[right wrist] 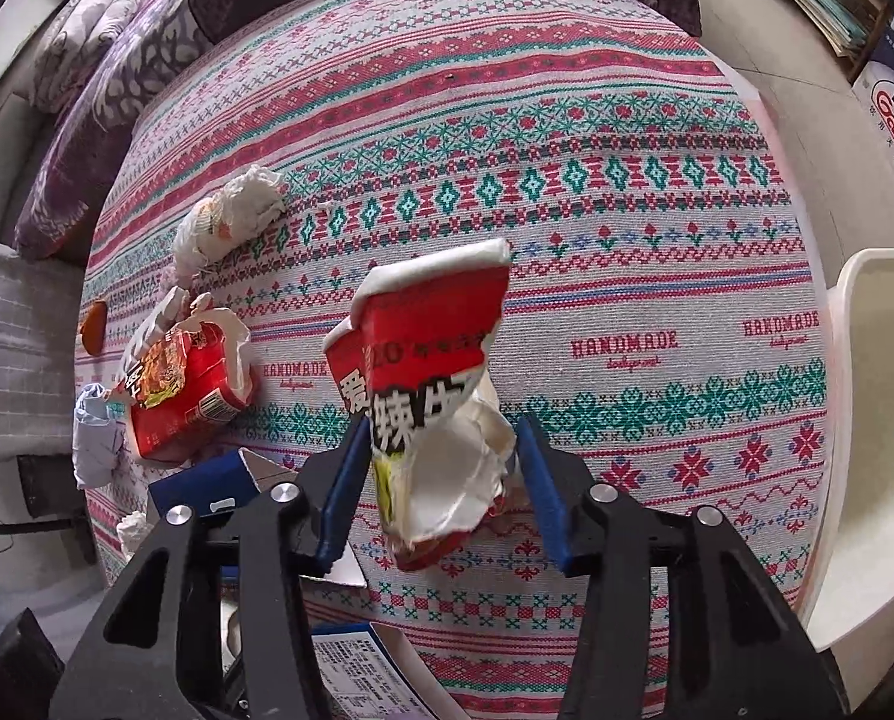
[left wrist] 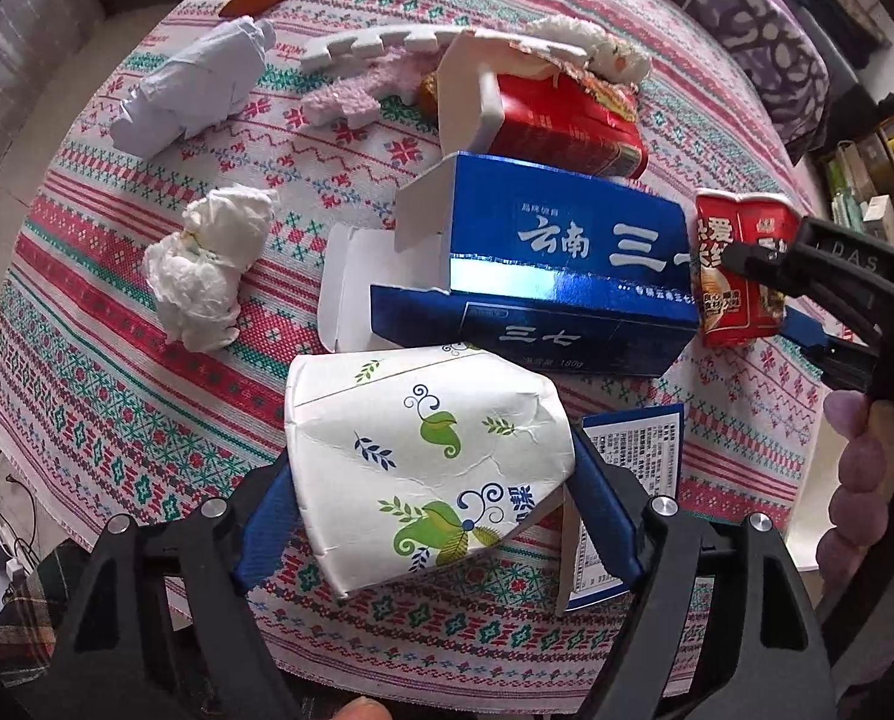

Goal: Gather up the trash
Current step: 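Carry both items to the cream bin and open both tools to drop them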

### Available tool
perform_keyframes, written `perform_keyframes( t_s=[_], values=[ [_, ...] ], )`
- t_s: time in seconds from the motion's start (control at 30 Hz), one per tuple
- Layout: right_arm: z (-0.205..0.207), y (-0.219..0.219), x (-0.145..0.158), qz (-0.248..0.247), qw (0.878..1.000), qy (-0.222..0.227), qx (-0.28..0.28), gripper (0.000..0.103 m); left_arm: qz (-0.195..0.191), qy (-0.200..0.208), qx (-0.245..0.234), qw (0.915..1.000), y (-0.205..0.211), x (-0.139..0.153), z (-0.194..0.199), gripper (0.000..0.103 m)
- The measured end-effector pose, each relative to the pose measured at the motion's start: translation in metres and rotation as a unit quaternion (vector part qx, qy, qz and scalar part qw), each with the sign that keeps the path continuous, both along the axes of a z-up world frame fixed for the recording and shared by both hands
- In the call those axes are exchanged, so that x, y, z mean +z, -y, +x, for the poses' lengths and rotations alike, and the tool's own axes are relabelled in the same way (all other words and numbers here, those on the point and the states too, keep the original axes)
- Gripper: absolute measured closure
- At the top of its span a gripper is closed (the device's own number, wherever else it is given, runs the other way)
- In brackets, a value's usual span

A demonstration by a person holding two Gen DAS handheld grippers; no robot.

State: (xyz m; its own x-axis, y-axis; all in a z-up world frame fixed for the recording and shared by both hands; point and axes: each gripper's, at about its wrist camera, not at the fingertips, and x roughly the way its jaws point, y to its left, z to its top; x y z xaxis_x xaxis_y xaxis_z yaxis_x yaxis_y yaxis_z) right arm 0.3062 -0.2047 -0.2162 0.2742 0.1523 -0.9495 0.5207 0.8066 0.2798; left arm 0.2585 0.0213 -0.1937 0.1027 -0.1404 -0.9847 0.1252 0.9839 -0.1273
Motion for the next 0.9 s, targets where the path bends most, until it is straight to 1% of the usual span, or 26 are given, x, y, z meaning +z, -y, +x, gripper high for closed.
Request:
perform_keyframes(
  t_s=[0.1,0.17,0.23,0.33,0.37,0.4,0.43,0.47,0.6,0.73,0.9],
  values=[
    [-0.007,0.002,0.01,-0.01,1.0,0.01,-0.005,0.059,-0.017,0.012,0.001,0.9998,0.0,0.017,0.011,0.024],
    [-0.014,0.003,0.019,-0.016,1.0,0.021,-0.01,0.06,-0.032,0.017,-0.001,0.9994,-0.003,0.027,0.012,0.024],
    [-0.02,0.007,0.027,-0.015,0.999,0.033,-0.016,0.06,-0.037,0.027,-0.003,0.9989,-0.003,0.035,0.013,0.024],
    [-0.032,0.013,0.04,-0.015,0.998,0.051,-0.026,0.06,-0.037,0.049,-0.002,0.9981,-0.008,0.049,0.01,0.024],
    [-0.034,0.014,0.043,-0.015,0.998,0.056,-0.03,0.06,-0.036,0.058,-0.001,0.9977,-0.004,0.052,0.009,0.024],
    [-0.034,0.013,0.046,-0.016,0.997,0.062,-0.032,0.06,-0.034,0.067,-0.001,0.9972,-0.005,0.055,0.002,0.024],
    [-0.043,0.017,0.05,-0.017,0.997,0.067,-0.035,0.06,-0.033,0.078,0.0,0.9965,-0.006,0.059,0.001,0.024],
    [-0.045,0.018,0.054,-0.018,0.997,0.072,-0.037,0.06,-0.029,0.089,0.001,0.9956,-0.006,0.059,-0.007,0.024],
    [-0.058,0.029,0.067,-0.026,0.994,0.09,-0.051,0.06,-0.017,0.131,0.007,0.9912,0.001,0.069,-0.011,0.024],
    [-0.074,0.046,0.077,-0.031,0.992,0.103,-0.073,0.06,-0.014,0.152,0.006,0.9883,0.011,0.075,-0.011,0.024],
    [-0.097,0.077,0.088,-0.039,0.986,0.113,-0.112,0.059,-0.013,0.173,-0.007,0.9848,0.033,0.079,-0.013,0.024]
  ],
)
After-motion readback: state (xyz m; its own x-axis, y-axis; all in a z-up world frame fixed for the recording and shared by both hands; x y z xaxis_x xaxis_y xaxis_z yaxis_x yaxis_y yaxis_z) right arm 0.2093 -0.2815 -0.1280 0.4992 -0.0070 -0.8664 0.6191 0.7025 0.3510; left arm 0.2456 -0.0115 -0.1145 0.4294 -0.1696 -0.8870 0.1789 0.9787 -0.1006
